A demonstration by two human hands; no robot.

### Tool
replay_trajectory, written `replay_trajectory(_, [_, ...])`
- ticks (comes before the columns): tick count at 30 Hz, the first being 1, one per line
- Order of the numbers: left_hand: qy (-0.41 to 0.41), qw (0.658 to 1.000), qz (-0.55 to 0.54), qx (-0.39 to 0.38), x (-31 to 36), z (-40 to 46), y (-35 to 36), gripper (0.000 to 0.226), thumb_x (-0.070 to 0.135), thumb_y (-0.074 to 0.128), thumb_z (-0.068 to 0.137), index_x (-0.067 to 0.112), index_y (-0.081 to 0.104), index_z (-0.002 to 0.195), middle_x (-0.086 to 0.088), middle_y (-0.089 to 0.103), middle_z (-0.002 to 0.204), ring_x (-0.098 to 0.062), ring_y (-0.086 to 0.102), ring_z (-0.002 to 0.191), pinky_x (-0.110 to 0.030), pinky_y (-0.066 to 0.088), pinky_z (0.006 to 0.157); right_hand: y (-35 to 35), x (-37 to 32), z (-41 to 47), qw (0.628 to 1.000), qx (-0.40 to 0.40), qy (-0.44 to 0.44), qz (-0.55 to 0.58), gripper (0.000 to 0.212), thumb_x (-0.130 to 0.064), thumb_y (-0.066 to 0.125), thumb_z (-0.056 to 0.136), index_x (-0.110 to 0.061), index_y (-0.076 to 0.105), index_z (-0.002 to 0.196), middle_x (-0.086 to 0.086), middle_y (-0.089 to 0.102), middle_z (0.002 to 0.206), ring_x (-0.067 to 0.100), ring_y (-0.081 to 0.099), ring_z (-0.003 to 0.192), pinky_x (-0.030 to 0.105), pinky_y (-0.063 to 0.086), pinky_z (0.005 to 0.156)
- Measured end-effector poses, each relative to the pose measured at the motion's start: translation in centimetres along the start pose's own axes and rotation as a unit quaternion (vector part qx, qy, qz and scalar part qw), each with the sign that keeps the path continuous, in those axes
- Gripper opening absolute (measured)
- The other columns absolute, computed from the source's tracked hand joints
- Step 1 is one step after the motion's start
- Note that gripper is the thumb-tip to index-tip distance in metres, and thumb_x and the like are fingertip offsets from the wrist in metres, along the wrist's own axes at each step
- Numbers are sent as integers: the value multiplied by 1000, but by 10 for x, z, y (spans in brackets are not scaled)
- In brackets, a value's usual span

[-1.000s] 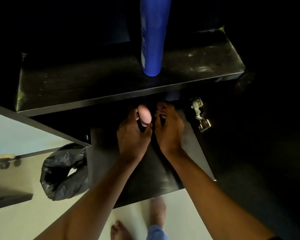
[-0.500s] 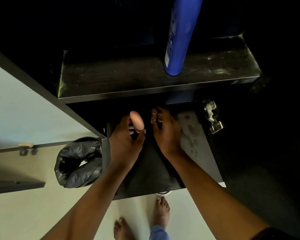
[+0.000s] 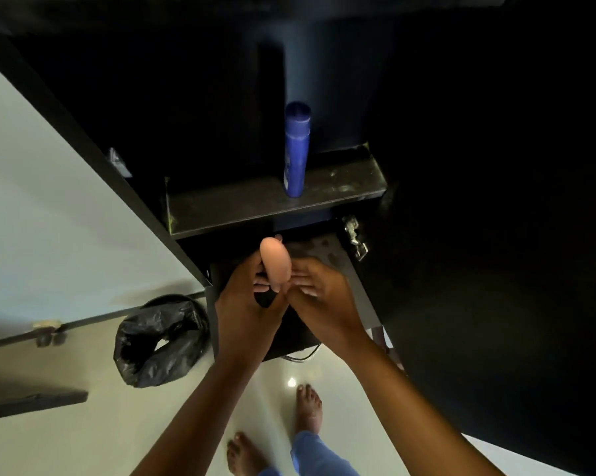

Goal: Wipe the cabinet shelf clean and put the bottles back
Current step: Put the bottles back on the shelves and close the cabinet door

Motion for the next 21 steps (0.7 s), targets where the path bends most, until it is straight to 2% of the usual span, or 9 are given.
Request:
replay_trajectory(3, [37, 999, 24, 4, 41, -1, -26, 63, 37, 89, 80, 25, 59, 134, 7, 67, 116, -5, 68, 97, -20, 58, 77, -12, -45, -13, 1000, -3, 3, 16, 32, -13, 77, 91, -27, 70, 119, -16, 75, 107, 4, 73, 101, 25, 61, 88])
replay_trajectory(5, [49, 999, 22, 7, 69, -3, -42, 60, 40, 89, 78, 30, 60, 128, 10, 62, 116, -2, 66, 96, -16, 56, 74, -19, -71, -22, 1000, 7, 6, 9, 27, -24, 78, 91, -30, 71, 116, -12, 76, 104, 4, 74, 99, 30, 62, 88])
replay_trajectory(7, [70, 997, 6, 16, 96, -10, -57, 60, 29, 93, 74, 33, 63, 126, 14, 60, 116, 3, 64, 98, -15, 54, 77, -31, -95, -32, 999, 34, -3, -4, 26, -29, 81, 84, -31, 74, 109, -12, 78, 99, 3, 74, 93, 33, 63, 84])
replay_trajectory(10, [143, 990, 7, 17, 134, -16, -79, 75, 18, 95, 69, 25, 65, 138, 18, 61, 121, 5, 65, 103, -6, 49, 81, -42, -129, -43, 997, 57, -53, 14, 30, -23, 89, 76, -33, 77, 102, -13, 80, 94, 6, 77, 88, 36, 64, 81])
replay_trajectory(13, [205, 978, 31, 7, 173, -8, -109, 85, 36, 86, 74, 33, 51, 151, 22, 56, 136, -6, 61, 124, -14, 48, 97, -57, -176, -44, 990, 86, -108, 25, 35, -18, 90, 78, -36, 77, 105, -12, 80, 96, 11, 77, 90, 33, 64, 79])
replay_trajectory(15, [242, 968, 62, 35, 197, 4, -132, 85, 43, 76, 76, 34, 46, 154, 20, 53, 143, -11, 54, 135, -24, 43, 107, -67, -212, -40, 984, 108, -144, 16, 34, -22, 89, 80, -36, 76, 107, -14, 79, 98, 9, 76, 92, 29, 63, 79])
replay_trajectory(18, [264, 954, 97, 107, 230, 31, -157, 76, 42, 66, 83, 31, 44, 155, 12, 50, 151, -7, 41, 144, -33, 39, 114, -82, -264, -29, 968, 155, -198, 16, 28, -23, 88, 80, -35, 76, 103, -12, 77, 98, 9, 75, 92, 27, 61, 78])
replay_trajectory(21, [258, 946, 155, 120, 252, 62, -166, 73, 42, 63, 87, 29, 41, 155, 9, 43, 157, -10, 35, 149, -37, 34, 119, -88, -307, -10, 955, 179, -237, 5, 23, -24, 86, 81, -33, 76, 100, -12, 76, 94, 9, 73, 88, 27, 61, 75])
Point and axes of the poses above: each hand's wrist, its own z-axis towards the middle knuckle, its own y-axis out of the palm, x = y × z, the point moved 6 cm from there along z, towards the middle knuckle
